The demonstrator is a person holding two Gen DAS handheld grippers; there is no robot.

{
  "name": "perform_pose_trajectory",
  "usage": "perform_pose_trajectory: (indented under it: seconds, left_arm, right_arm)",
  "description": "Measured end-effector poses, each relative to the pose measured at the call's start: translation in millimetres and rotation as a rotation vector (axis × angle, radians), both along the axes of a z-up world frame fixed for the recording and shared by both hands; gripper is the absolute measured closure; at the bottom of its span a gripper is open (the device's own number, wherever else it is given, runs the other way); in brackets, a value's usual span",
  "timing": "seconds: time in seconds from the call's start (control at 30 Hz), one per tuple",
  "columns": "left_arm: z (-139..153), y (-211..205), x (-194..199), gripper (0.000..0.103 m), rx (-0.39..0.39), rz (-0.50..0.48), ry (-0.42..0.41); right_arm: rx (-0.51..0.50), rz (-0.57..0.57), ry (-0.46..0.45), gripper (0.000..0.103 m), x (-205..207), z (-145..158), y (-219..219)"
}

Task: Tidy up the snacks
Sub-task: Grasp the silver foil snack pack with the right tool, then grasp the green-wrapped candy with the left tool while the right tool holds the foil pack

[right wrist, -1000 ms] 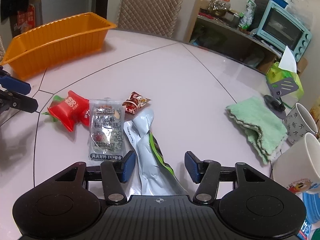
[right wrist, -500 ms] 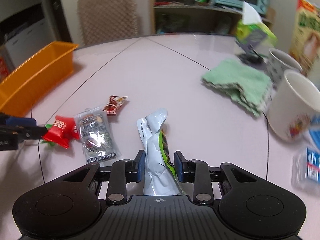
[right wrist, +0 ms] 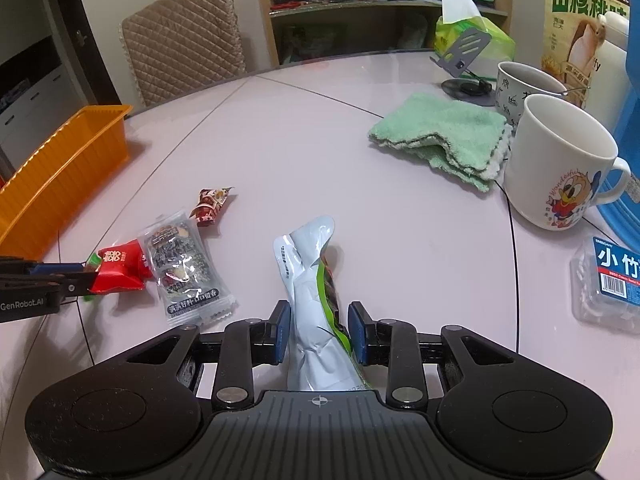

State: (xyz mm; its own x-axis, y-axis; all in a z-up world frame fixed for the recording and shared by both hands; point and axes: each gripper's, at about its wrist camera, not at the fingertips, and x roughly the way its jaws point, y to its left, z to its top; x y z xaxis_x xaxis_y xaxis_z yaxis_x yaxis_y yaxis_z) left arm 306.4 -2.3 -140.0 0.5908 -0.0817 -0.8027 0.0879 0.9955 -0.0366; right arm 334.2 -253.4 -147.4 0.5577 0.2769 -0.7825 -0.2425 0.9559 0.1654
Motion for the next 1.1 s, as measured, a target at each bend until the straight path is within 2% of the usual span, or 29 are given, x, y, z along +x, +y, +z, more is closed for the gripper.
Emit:
perform_pose_trajectory:
  seconds: [0.37, 0.4, 0.43, 0.67, 1.1]
  left_arm:
    - [-1, -4, 1, 0.081, 0.031, -0.065, -0.019]
    - [-1, -4, 1, 0.081, 0.031, -0.065, -0.017]
    - [0, -4, 2, 0.086, 0.028, -0.066, -0.015]
    - [2, -1, -5, 0.086, 0.023, -0.063, -0.004]
    - [24, 12, -28, 0.086, -0.013, -0.035, -0.029]
  right_arm:
    - [-0.001, 0.000, 0.004, 0.072, -1, -1, 1]
    - [-0.001, 0.002, 0.006, 0.073, -1, -1, 1]
    - [0.001, 0.004, 0.009, 0.075, -1, -1, 2]
    - [0.001, 0.015, 0.022, 0.078, -8, 2, 5]
    - [0.059, 0.024, 0.000, 0.078, -26, 25, 11]
